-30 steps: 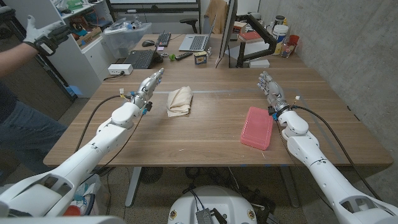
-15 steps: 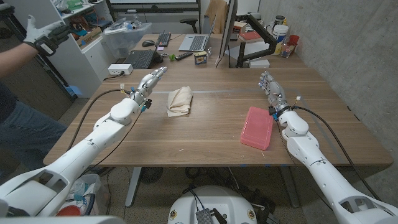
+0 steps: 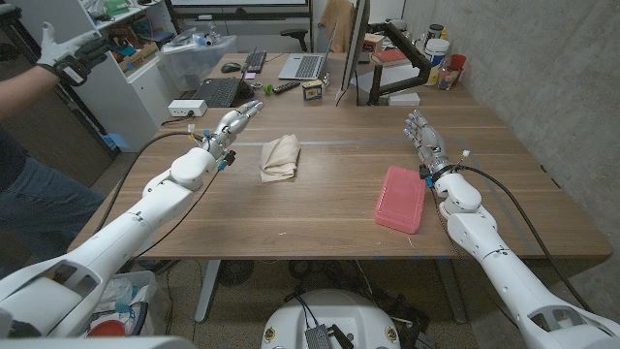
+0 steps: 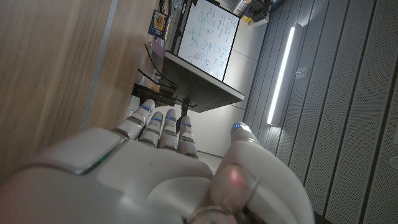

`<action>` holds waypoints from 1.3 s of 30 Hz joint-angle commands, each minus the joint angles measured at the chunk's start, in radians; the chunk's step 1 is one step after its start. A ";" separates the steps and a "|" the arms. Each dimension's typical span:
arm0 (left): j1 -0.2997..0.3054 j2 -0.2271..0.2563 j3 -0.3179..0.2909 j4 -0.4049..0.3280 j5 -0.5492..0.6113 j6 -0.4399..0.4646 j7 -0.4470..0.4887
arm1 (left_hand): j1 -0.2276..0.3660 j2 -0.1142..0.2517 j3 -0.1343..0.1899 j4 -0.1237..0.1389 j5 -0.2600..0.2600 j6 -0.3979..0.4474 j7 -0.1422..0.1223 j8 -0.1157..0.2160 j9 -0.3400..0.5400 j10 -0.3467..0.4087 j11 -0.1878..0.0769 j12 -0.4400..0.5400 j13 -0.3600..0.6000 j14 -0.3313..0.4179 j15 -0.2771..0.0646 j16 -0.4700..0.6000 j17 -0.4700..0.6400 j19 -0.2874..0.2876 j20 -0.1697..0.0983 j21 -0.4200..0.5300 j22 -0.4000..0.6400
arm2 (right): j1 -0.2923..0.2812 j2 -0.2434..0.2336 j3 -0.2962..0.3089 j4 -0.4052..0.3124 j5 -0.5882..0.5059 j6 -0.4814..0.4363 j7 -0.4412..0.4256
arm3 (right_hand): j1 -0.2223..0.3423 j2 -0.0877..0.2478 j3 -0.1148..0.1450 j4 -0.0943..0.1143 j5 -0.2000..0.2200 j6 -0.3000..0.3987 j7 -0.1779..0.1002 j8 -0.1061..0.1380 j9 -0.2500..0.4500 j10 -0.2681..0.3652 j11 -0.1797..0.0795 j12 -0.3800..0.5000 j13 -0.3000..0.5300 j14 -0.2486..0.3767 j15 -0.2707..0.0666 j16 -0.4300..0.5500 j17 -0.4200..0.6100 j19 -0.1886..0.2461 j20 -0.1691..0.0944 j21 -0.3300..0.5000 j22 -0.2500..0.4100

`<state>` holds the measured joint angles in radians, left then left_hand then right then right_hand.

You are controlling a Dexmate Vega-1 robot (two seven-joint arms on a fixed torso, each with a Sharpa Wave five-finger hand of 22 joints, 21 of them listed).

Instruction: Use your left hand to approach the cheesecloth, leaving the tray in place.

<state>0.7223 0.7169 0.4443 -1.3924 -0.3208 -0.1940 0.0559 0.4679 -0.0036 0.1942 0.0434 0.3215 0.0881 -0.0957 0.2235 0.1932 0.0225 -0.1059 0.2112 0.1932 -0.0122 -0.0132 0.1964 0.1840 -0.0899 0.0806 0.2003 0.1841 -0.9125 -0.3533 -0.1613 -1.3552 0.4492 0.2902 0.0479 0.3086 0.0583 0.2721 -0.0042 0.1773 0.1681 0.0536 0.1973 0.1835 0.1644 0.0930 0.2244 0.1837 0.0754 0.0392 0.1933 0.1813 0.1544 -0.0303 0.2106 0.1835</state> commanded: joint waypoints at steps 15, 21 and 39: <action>-0.066 0.036 0.049 0.001 0.087 0.056 -0.034 | 0.025 0.002 0.001 -0.013 -0.006 0.031 0.004 0.010 0.002 0.022 -0.002 0.009 0.005 0.020 -0.001 0.007 0.006 -0.001 0.016 0.008 0.006 | 0.031 0.011 -0.007 0.040 -0.003 0.020 0.011 | 0.006 0.010 -0.004 -0.008 0.001 0.013 -0.008 0.004 0.005 0.015 -0.007 0.003 0.002 0.011 -0.006 0.002 0.003 0.004 0.010 -0.001 0.004; -0.094 0.036 0.069 0.010 0.115 0.067 -0.046 | 0.028 0.002 0.002 -0.015 -0.008 0.028 0.006 0.008 0.003 0.023 -0.001 0.009 0.006 0.020 0.000 0.006 0.006 0.000 0.016 0.008 0.006 | 0.033 0.011 -0.005 0.043 -0.002 0.024 0.012 | 0.005 0.011 -0.004 -0.009 0.001 0.014 -0.008 0.003 0.005 0.015 -0.008 0.002 0.002 0.010 -0.006 0.002 0.003 0.004 0.010 -0.002 0.005; -0.173 0.012 0.124 0.056 0.157 0.099 -0.100 | 0.037 0.004 0.002 -0.019 -0.011 0.030 -0.001 0.006 0.003 0.022 -0.011 0.007 0.006 0.028 0.010 0.008 0.008 -0.003 0.018 0.009 0.007 | 0.045 0.015 0.004 0.063 0.005 0.043 0.016 | 0.003 0.012 -0.007 -0.010 0.001 0.016 -0.010 0.003 0.005 0.016 -0.005 0.000 0.002 0.012 -0.005 0.000 0.003 0.003 0.012 -0.002 0.005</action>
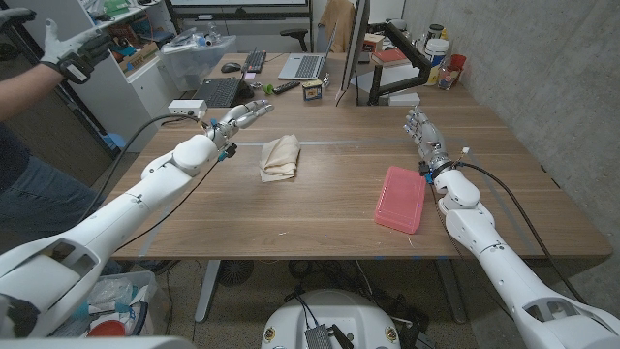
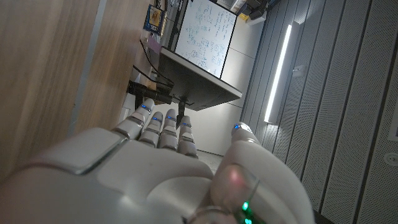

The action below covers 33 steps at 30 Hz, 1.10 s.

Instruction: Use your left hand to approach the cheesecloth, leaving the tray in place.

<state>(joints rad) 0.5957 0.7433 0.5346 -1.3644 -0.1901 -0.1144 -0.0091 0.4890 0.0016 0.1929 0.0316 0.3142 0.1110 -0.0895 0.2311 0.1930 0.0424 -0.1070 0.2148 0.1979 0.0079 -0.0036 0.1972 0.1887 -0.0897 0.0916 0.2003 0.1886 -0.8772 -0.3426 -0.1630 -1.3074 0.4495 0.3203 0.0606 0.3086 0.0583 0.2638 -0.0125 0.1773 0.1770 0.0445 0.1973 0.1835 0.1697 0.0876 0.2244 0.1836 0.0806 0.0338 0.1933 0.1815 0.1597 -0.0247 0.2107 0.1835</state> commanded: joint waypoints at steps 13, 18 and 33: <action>-0.070 -0.007 0.061 0.007 0.064 0.048 -0.054 | 0.020 0.000 0.004 -0.009 -0.005 0.007 -0.007 -0.003 0.003 0.004 -0.010 0.003 0.002 0.007 0.003 0.006 0.004 -0.005 0.010 0.009 0.003 | 0.017 0.009 0.006 0.027 0.008 0.027 0.012 | 0.004 0.014 0.000 -0.004 0.001 0.008 -0.002 0.002 0.006 0.012 0.000 0.000 0.002 0.008 0.001 -0.001 0.003 -0.003 0.007 -0.003 0.005; -0.071 0.003 0.068 -0.011 0.079 0.066 -0.059 | 0.022 0.000 0.004 -0.010 -0.006 0.006 -0.006 -0.004 0.003 0.002 -0.011 0.002 0.002 0.007 0.004 0.006 0.004 -0.006 0.010 0.009 0.003 | 0.020 0.009 0.006 0.030 0.010 0.032 0.018 | 0.003 0.014 0.000 -0.004 0.001 0.007 -0.002 0.002 0.006 0.012 -0.001 0.000 0.002 0.008 0.001 -0.001 0.003 -0.003 0.008 -0.003 0.005; -0.081 0.012 0.100 -0.045 0.139 0.114 -0.061 | 0.026 0.001 0.003 -0.012 -0.008 0.005 -0.006 -0.006 0.004 -0.001 -0.011 0.000 0.003 0.007 0.007 0.005 0.005 -0.008 0.011 0.009 0.004 | 0.028 0.010 0.007 0.040 0.018 0.039 0.031 | 0.003 0.015 -0.002 -0.006 0.001 0.007 -0.004 0.001 0.006 0.013 0.000 -0.001 0.002 0.009 0.001 -0.002 0.003 -0.003 0.008 -0.003 0.005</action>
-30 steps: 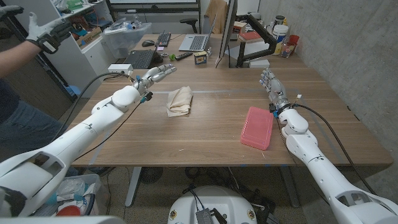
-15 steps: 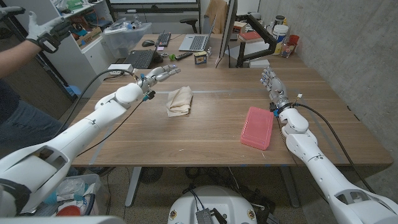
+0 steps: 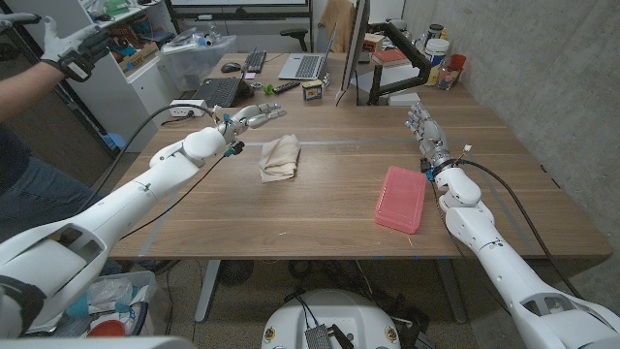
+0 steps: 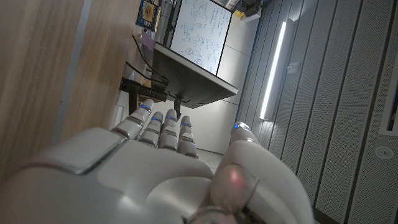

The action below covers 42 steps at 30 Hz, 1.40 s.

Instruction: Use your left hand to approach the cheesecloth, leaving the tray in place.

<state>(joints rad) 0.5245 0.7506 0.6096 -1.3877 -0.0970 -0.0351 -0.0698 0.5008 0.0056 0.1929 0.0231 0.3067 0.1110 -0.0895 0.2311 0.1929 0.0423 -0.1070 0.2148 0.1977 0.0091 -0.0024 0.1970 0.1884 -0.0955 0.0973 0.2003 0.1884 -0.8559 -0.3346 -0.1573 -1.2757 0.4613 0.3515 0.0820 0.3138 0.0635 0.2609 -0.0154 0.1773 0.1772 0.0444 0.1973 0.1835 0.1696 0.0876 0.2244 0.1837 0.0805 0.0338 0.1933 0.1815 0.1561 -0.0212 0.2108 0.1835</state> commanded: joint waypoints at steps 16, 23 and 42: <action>-0.032 0.014 0.080 -0.048 0.164 0.083 0.016 | 0.018 -0.002 0.003 -0.005 -0.003 -0.003 -0.004 -0.010 0.004 0.000 -0.012 -0.001 0.003 0.007 0.006 0.005 0.007 -0.003 0.007 0.010 0.004 | 0.001 -0.001 0.006 0.006 0.009 0.009 0.010 | -0.003 0.011 0.001 -0.004 0.001 0.010 -0.004 0.001 0.006 0.013 -0.001 -0.002 0.002 0.011 0.000 -0.002 0.003 0.000 0.006 -0.003 0.005; -0.027 0.028 0.094 -0.081 0.219 0.109 0.032 | 0.021 -0.002 0.003 -0.006 -0.004 -0.004 -0.005 -0.011 0.004 -0.005 0.004 -0.003 0.004 0.004 0.006 0.004 0.007 -0.003 0.008 0.011 0.005 | -0.001 -0.002 0.007 0.005 0.011 0.007 0.011 | -0.004 0.012 0.000 -0.004 0.001 0.011 -0.005 0.001 0.006 0.015 -0.001 -0.003 0.003 0.011 0.001 -0.003 0.003 0.000 0.006 -0.003 0.005; -0.038 0.051 0.152 -0.145 0.409 0.188 0.055 | 0.028 -0.009 -0.004 -0.011 -0.008 -0.022 -0.019 -0.019 0.005 -0.003 0.018 -0.002 0.006 0.007 0.016 0.005 0.009 0.028 0.057 0.023 0.004 | -0.014 -0.004 0.015 0.003 0.021 0.004 0.016 | -0.004 0.013 0.000 -0.006 0.001 0.011 -0.008 0.000 0.006 0.015 -0.004 -0.004 0.003 0.012 0.000 -0.004 0.003 0.000 0.009 -0.003 0.005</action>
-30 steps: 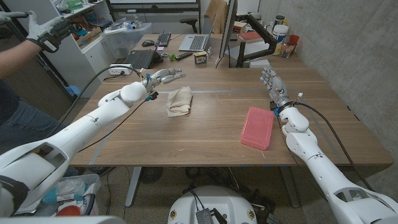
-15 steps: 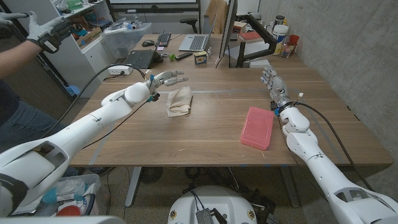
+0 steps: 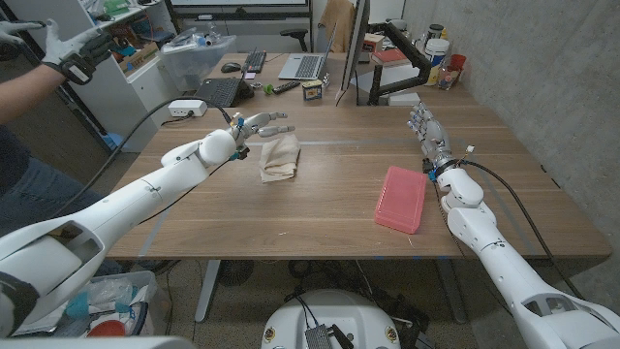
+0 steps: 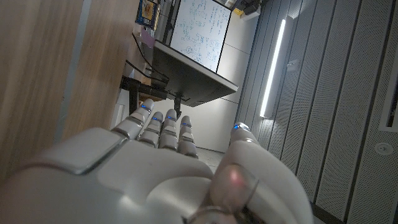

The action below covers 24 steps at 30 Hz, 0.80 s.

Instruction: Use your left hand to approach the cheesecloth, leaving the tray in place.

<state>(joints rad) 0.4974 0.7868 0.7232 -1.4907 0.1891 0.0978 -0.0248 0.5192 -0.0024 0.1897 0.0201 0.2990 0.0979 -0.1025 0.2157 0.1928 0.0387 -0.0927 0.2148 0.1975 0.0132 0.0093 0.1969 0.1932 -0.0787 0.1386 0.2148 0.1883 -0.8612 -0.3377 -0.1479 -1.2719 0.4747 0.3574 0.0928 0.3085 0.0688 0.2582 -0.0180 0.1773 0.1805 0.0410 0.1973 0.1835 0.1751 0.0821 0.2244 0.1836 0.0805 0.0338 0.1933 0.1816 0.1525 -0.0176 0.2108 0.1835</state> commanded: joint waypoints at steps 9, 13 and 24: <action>-0.024 0.017 0.063 -0.054 0.192 0.090 -0.008 | 0.013 -0.007 -0.005 -0.011 -0.001 0.006 -0.015 0.002 0.006 0.009 0.005 0.002 0.007 0.008 0.009 0.007 0.005 0.031 0.036 0.015 0.004 | -0.016 -0.001 0.010 -0.002 0.010 -0.002 0.005 | 0.000 0.008 0.001 -0.004 0.001 0.008 -0.006 0.000 0.006 0.011 0.003 -0.003 0.003 0.015 0.000 -0.003 0.003 0.004 0.006 -0.003 0.005; -0.029 0.014 0.073 -0.050 0.215 0.098 -0.016 | 0.013 -0.009 -0.006 -0.012 -0.002 0.002 -0.020 0.000 0.006 0.012 0.000 0.003 0.007 0.011 0.009 0.008 0.006 0.032 0.034 0.014 0.004 | -0.019 -0.003 0.011 -0.006 0.011 -0.001 0.005 | 0.000 0.008 0.001 -0.004 0.001 0.008 -0.007 0.000 0.006 0.012 0.003 -0.004 0.003 0.015 0.001 -0.003 0.003 0.004 0.006 -0.003 0.005; -0.047 0.022 0.117 -0.049 0.316 0.120 -0.038 | 0.013 -0.012 -0.009 -0.012 -0.002 -0.001 -0.020 -0.001 0.006 0.014 -0.002 0.004 0.007 0.014 0.007 0.008 0.006 0.031 0.029 0.013 0.003 | -0.030 -0.015 0.014 -0.025 0.009 -0.012 0.001 | -0.001 0.009 0.001 -0.005 0.001 0.010 -0.007 0.000 0.006 0.012 0.002 -0.004 0.003 0.015 0.000 -0.004 0.003 0.004 0.007 -0.003 0.005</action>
<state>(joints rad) 0.4682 0.8004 0.7966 -1.5350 0.3979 0.1915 -0.0416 0.5244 -0.0077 0.1817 0.0122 0.2991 0.1018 -0.1129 0.2157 0.1928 0.0477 -0.0875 0.2148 0.2026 0.0182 0.0141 0.1969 0.1980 -0.0489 0.1682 0.2263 0.1882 -0.8805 -0.3414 -0.1373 -1.2809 0.4845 0.3545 0.0969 0.3085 0.0688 0.2583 -0.0179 0.1772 0.1859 0.0357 0.1973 0.1834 0.1804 0.0876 0.2244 0.1836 0.0913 0.0338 0.1933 0.1816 0.1526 -0.0177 0.2108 0.1835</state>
